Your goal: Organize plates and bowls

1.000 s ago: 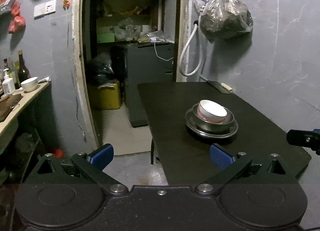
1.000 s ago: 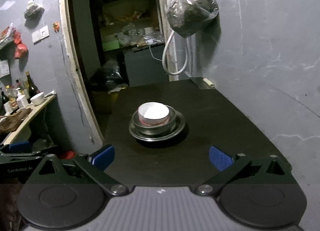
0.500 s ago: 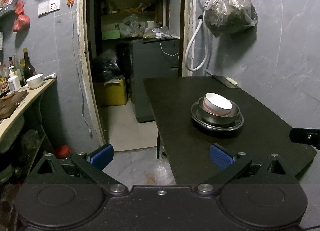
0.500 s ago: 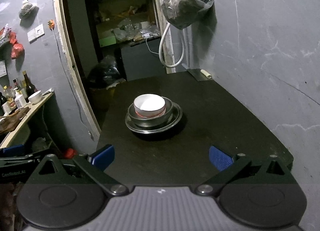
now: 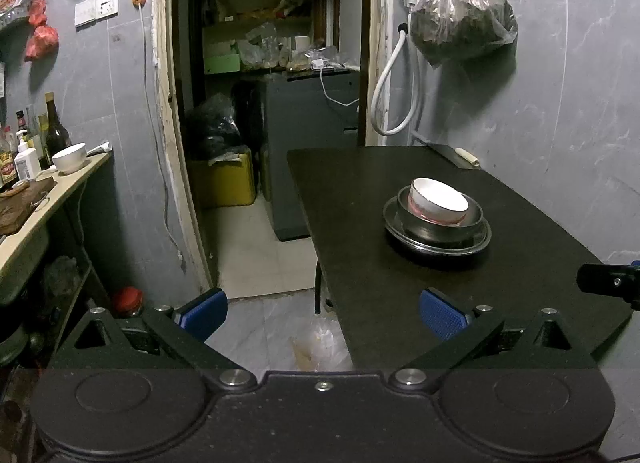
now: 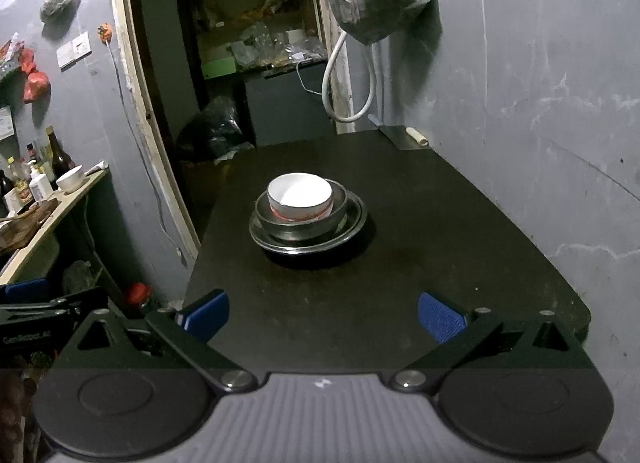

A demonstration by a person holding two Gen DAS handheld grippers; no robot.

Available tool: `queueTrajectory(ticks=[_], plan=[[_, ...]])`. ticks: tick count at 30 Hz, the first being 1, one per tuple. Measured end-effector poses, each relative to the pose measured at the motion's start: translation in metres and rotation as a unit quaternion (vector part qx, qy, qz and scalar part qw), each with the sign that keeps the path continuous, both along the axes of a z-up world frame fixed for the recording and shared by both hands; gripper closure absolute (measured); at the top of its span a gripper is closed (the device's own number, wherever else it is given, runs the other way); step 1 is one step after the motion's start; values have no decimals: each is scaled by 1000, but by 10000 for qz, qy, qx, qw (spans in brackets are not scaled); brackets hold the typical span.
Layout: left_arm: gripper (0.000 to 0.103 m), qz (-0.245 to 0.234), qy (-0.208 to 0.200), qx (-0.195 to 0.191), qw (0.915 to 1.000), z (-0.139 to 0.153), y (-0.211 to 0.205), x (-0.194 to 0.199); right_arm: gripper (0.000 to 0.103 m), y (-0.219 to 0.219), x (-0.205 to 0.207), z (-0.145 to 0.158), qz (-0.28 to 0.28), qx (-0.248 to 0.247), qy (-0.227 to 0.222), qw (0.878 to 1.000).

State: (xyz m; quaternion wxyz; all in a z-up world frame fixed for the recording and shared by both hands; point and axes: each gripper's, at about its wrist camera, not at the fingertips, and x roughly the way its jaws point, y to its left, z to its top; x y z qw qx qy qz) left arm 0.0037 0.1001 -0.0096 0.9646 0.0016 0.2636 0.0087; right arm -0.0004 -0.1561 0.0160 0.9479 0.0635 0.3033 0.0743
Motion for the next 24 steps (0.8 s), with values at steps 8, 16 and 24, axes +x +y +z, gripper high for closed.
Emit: queueTrajectory(ticks=[8, 16, 24], plan=[[1, 24, 50, 21, 10000, -4, -1, 2, 0, 0, 2, -4, 60, -44, 114, 9999], [1, 38, 91, 41, 9999, -6, -2, 0, 0, 0, 3, -7, 98, -35, 206, 9997], [1, 46, 134, 59, 9999, -7, -3, 1, 0, 0, 5, -10, 159, -21, 285, 9995]])
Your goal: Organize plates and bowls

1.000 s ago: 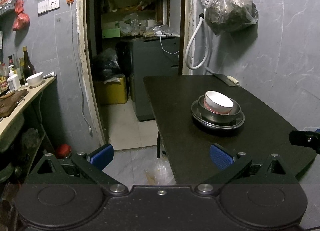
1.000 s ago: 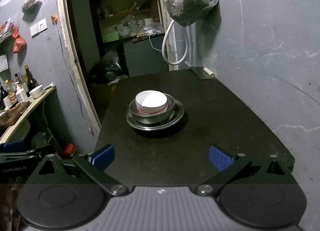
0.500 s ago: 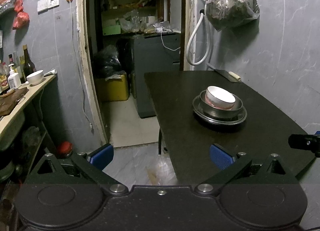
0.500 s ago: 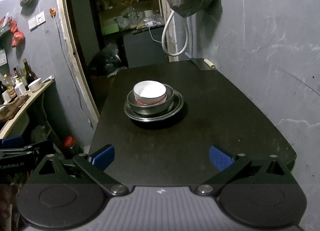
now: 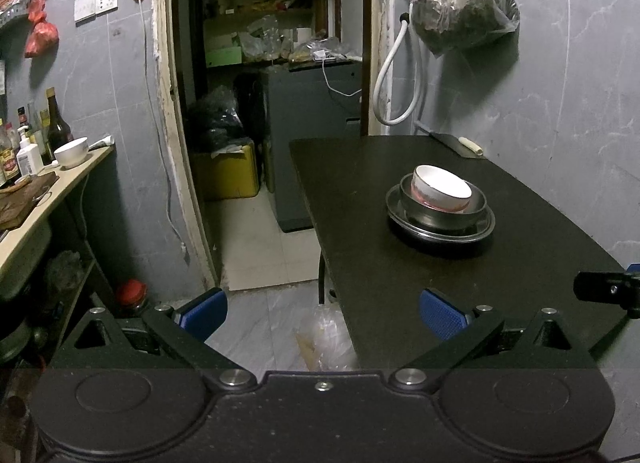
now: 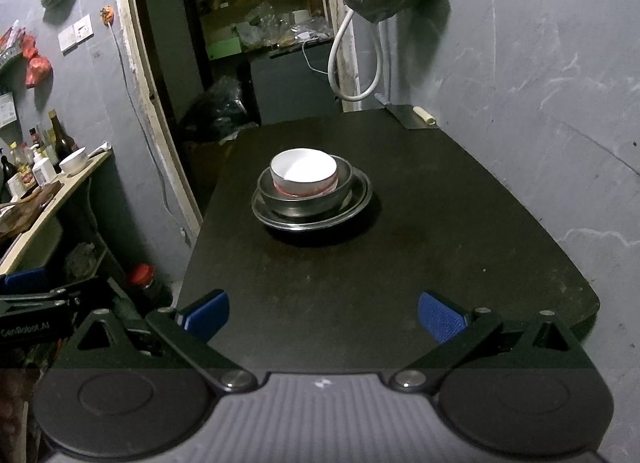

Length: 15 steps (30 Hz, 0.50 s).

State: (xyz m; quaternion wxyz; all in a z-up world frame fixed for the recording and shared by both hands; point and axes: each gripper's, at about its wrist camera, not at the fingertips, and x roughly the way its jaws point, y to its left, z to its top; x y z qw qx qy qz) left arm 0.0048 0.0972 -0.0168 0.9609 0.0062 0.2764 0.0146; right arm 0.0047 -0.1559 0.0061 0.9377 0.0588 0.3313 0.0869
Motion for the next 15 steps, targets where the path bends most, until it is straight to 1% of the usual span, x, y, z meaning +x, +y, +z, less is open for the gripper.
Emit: queueTrajectory(ticks=[15], plan=[[1, 24, 49, -35, 10000, -3, 1, 3, 0, -1, 2, -1, -23, -3, 59, 10000]])
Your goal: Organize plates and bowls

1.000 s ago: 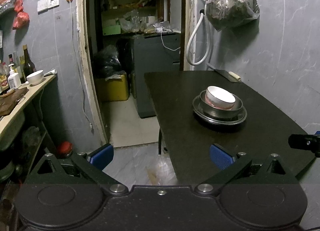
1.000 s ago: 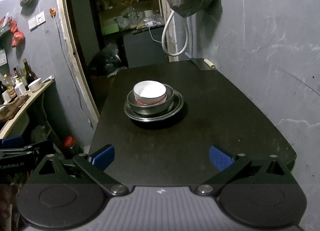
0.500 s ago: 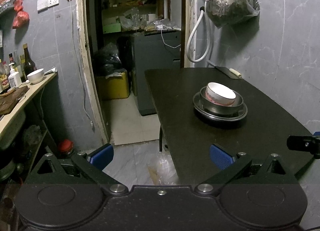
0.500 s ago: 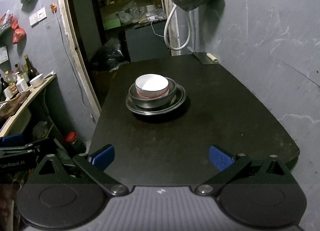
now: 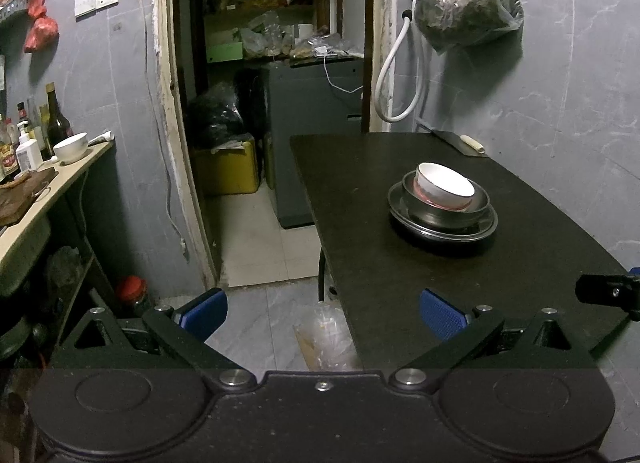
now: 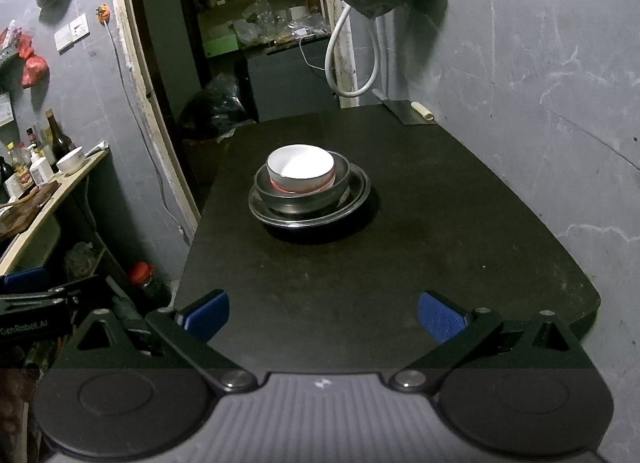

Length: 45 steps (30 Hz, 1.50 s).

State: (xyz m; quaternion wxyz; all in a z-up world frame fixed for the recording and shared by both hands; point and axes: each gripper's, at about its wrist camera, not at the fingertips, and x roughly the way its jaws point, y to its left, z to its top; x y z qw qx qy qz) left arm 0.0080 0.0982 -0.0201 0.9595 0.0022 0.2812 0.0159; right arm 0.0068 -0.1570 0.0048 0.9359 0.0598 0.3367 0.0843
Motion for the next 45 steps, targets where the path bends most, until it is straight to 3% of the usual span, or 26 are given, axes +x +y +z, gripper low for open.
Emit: queueTrajectory(ticks=[45], plan=[[1, 32, 43, -10, 10000, -3, 4, 3, 0, 1, 6, -5, 12, 13, 63, 10000]])
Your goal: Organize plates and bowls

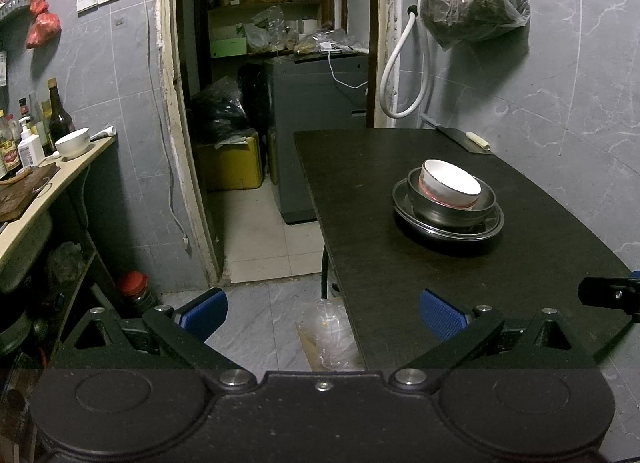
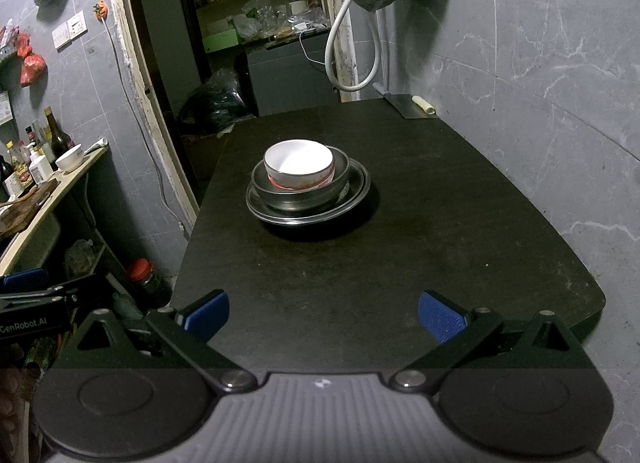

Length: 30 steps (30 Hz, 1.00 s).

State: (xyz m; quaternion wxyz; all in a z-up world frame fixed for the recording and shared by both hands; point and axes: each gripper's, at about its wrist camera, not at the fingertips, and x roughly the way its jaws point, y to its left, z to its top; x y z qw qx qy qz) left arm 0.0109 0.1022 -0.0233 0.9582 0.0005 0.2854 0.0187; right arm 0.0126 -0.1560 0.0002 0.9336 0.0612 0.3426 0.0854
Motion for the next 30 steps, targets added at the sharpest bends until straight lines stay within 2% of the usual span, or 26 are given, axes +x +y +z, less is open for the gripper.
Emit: queueTrajectory(ticks=[30], plan=[[1, 18, 24, -11, 10000, -1, 2, 1, 0, 2, 4, -6, 44, 27, 45, 10000]])
